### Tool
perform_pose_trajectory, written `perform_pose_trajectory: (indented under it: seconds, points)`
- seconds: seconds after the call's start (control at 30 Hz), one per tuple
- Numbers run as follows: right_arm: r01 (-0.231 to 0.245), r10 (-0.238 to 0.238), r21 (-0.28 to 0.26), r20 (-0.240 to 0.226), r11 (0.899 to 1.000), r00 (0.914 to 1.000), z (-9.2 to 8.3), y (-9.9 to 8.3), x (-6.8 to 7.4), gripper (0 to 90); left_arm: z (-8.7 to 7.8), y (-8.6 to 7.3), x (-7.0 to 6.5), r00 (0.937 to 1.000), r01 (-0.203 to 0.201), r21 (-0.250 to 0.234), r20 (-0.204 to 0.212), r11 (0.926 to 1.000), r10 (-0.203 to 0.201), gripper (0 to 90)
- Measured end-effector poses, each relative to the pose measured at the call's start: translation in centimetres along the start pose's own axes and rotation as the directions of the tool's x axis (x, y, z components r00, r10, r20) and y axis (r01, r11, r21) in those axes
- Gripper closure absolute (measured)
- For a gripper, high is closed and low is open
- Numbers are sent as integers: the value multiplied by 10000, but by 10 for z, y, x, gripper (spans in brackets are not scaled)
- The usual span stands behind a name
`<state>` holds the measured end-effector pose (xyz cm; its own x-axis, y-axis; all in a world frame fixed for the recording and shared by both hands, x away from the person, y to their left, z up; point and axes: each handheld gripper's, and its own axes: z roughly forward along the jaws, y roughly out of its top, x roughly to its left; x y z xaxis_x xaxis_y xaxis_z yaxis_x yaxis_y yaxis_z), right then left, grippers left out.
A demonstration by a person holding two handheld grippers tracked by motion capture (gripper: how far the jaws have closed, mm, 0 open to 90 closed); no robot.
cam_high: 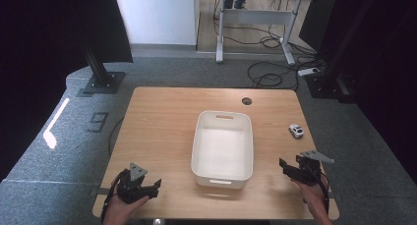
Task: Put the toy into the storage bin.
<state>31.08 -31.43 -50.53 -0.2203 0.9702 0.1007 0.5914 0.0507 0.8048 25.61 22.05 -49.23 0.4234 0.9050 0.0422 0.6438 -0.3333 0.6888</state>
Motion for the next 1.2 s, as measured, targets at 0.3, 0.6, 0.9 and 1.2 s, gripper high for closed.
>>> perform_pose_trajectory:
  seconds: [0.3, 0.6, 0.9, 1.2]
  points:
    - [-54, 54, 34, 69, 10000, 10000, 1, 5, -4, 271, 1, 0, 0, 10000, 9, 52, 9, 10000, -9, 194]
    - [5, -7, 103, 133, 9999, 9999, 6, 8, -5, 272, 1, -1, 0, 10000, 46, 89, -11, 9999, -46, 194]
    - [-103, 98, 159, 285, 9998, 9995, 10, 10, -14, 272, 2, -1, 0, 10000, 47, 151, 20, 9999, -48, 194]
    - [-254, 244, 189, 523, 9995, 9983, 14, 17, -24, 272, 4, -2, 0, 10000, 15, 200, -1, 9998, -15, 194]
